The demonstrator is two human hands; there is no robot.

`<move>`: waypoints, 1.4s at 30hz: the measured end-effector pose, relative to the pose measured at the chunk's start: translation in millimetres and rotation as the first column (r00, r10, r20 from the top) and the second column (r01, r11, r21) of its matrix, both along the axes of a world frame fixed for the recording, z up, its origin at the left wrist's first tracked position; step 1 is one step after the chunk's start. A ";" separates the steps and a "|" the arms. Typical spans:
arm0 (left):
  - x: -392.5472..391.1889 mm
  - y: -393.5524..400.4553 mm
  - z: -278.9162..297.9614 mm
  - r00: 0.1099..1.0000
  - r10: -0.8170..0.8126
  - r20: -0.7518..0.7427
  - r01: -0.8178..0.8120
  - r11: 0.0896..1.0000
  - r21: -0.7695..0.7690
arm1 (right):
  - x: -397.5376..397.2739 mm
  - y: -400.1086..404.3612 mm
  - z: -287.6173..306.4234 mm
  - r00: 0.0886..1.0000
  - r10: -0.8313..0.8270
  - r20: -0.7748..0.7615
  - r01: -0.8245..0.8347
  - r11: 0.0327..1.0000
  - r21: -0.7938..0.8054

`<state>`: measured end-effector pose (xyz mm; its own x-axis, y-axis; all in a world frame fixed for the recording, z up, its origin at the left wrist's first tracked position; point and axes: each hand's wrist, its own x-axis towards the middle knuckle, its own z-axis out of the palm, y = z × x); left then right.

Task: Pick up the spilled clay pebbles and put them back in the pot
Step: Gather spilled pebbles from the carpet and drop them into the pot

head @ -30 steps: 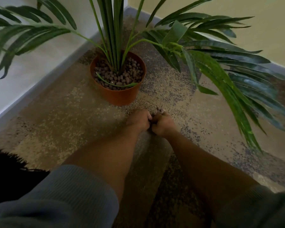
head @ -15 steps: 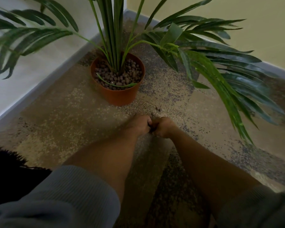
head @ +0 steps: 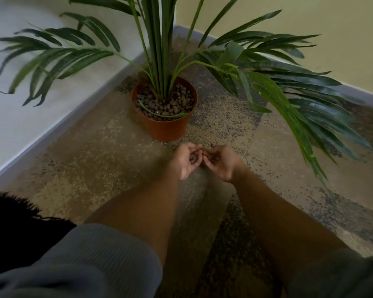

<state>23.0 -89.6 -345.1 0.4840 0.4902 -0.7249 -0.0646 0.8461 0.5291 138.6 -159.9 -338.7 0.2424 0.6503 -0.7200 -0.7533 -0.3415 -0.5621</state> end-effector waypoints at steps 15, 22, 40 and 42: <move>-4.8 17.5 71.5 0.805 0.589 0.069 -0.578 0.806 -0.128 | -30.5 45.9 64.8 0.940 -0.217 -0.262 0.274 0.940 0.205; -4.3 35.9 128.8 0.697 0.683 0.220 -0.663 0.730 -0.165 | -46.3 78.2 110.6 0.928 -0.218 -0.303 0.306 0.909 0.283; -14.2 42.9 118.7 0.718 0.606 0.342 -0.603 0.787 -0.127 | -41.7 74.6 114.3 0.944 -0.244 -0.222 0.309 0.887 0.342; -10.4 38.7 108.4 0.795 0.514 0.323 -0.533 0.845 -0.034 | -36.4 68.3 105.3 0.935 -0.335 -0.117 0.355 0.877 0.325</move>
<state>12.7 -50.9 -236.7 0.3340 0.7686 -0.5457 -0.6561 0.6052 0.4508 102.2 -91.6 -233.4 0.4618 0.7376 -0.4926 -0.8219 0.1470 -0.5503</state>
